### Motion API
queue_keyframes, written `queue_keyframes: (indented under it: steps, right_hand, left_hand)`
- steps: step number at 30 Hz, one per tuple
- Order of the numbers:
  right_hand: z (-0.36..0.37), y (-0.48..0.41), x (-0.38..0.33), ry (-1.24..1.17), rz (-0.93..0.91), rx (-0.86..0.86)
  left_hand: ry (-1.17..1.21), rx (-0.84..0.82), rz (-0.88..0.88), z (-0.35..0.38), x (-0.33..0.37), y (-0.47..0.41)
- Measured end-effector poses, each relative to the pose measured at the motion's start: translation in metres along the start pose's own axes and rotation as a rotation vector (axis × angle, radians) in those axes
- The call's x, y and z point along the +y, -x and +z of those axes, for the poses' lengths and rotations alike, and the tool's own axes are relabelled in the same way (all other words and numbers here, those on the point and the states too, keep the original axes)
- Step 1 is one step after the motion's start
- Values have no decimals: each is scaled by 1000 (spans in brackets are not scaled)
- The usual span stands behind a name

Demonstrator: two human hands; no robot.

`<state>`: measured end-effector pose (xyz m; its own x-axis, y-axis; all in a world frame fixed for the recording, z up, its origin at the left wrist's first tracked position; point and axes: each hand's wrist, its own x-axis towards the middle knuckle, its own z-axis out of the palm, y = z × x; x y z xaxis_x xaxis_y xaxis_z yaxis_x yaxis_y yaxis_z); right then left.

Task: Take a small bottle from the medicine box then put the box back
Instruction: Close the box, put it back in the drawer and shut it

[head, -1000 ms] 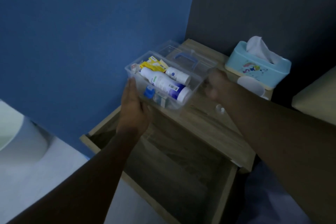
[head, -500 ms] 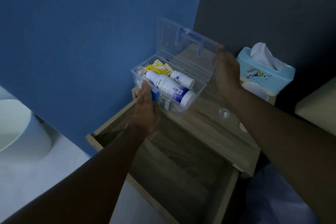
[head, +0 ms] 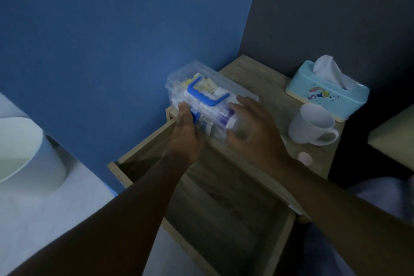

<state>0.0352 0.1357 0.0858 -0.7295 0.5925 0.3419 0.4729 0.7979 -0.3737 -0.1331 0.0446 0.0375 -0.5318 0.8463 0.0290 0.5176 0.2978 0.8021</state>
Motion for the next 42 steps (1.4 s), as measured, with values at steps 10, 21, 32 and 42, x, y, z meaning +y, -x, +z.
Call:
queue_keyframes:
  steps: [10,21,32,42]
  right_hand:
    - [18,-15,-1,171,-52,-38]
    - [24,-11,0,166,-83,41]
    - [25,-8,-1,172,-109,23]
    - [28,-2,7,198,-162,23]
  left_hand:
    - [166,201,-167,10,-3,-8]
    - [322,329,-115,7,-6,0]
    - [396,475,-203,29,7,2]
    - [405,463,-182,33,11,4]
